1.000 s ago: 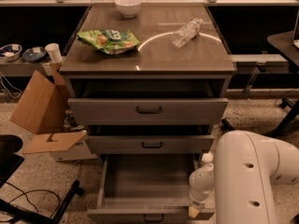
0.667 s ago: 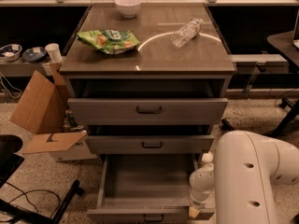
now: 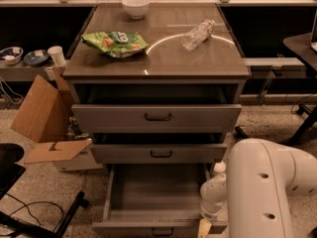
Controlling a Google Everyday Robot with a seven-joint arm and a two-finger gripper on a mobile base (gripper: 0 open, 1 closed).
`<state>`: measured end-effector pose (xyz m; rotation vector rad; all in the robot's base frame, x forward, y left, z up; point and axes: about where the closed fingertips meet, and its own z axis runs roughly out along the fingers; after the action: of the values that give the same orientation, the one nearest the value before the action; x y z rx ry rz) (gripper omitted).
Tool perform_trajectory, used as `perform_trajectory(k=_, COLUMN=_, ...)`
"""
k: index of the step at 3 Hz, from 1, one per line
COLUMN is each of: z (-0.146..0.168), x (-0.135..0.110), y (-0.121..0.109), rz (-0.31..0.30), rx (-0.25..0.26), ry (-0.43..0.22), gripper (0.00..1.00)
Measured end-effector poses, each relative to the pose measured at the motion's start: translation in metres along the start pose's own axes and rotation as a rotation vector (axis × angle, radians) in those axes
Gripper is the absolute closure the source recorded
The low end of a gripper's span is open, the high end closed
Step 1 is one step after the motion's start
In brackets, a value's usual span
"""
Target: Open bottom drawer
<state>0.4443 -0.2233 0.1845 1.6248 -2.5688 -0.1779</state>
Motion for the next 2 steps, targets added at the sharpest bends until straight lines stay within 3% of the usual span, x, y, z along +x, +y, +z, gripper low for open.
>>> perform_trajectory(k=1, z=-0.001, x=0.006, y=0.004, rz=0.012, rx=-0.008, ry=0.019, gripper=0.0)
perform_trajectory(k=2, z=-0.008, x=0.037, y=0.027, rz=0.074, rx=-0.029, ry=0.044, gripper=0.14)
